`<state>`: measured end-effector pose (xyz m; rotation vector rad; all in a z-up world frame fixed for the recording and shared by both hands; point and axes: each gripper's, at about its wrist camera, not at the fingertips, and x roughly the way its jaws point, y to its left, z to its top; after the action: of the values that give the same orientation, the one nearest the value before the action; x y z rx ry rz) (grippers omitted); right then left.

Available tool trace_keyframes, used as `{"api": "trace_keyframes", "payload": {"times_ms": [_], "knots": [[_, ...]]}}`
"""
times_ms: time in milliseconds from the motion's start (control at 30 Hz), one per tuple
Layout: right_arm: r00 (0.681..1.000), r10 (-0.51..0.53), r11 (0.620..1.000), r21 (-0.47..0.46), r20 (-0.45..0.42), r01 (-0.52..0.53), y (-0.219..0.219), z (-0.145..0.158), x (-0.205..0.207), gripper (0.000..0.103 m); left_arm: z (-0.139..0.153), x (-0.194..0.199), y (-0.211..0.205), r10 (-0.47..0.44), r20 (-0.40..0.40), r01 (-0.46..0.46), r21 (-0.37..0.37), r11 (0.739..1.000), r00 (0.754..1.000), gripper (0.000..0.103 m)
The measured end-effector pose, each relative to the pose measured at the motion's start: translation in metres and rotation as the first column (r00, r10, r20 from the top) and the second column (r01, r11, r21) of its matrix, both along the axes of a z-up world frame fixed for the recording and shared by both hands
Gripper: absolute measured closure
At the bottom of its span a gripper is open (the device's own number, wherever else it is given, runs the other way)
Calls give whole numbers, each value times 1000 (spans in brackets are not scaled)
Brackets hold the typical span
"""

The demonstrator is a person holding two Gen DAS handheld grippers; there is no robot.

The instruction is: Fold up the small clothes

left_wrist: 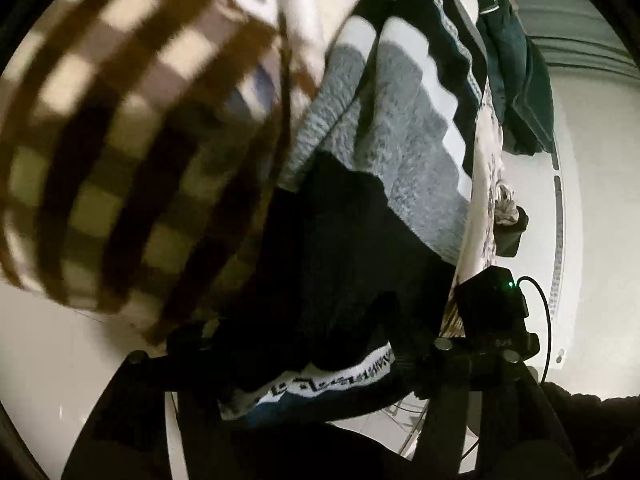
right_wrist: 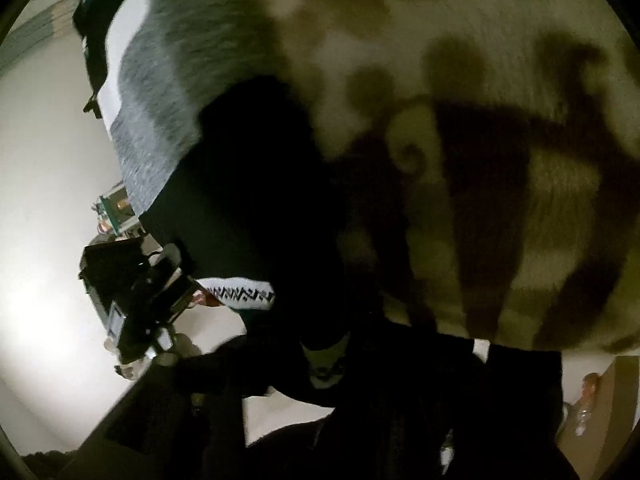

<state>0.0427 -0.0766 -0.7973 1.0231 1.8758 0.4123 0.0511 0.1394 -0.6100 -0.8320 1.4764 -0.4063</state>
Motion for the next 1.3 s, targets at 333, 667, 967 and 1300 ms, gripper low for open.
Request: {"api": "trace_keyframes", "payload": {"times_ms": [333, 667, 967, 1300], "knots": [[999, 2, 999, 44, 47, -4, 14, 12, -5, 90, 37, -14, -6, 7, 60, -9, 40, 999, 998, 88], [966, -73, 985, 169, 249, 31, 12, 129, 55, 91, 125, 34, 2, 125, 118, -114, -95, 989, 985, 90], [866, -254, 964, 187, 431, 190, 2, 194, 215, 91, 161, 206, -3, 178, 335, -139, -137, 981, 925, 89], [864, -333, 942, 97, 378, 320, -53, 146, 421, 86, 91, 384, -2, 235, 217, -190, -208, 959, 948, 44]]}}
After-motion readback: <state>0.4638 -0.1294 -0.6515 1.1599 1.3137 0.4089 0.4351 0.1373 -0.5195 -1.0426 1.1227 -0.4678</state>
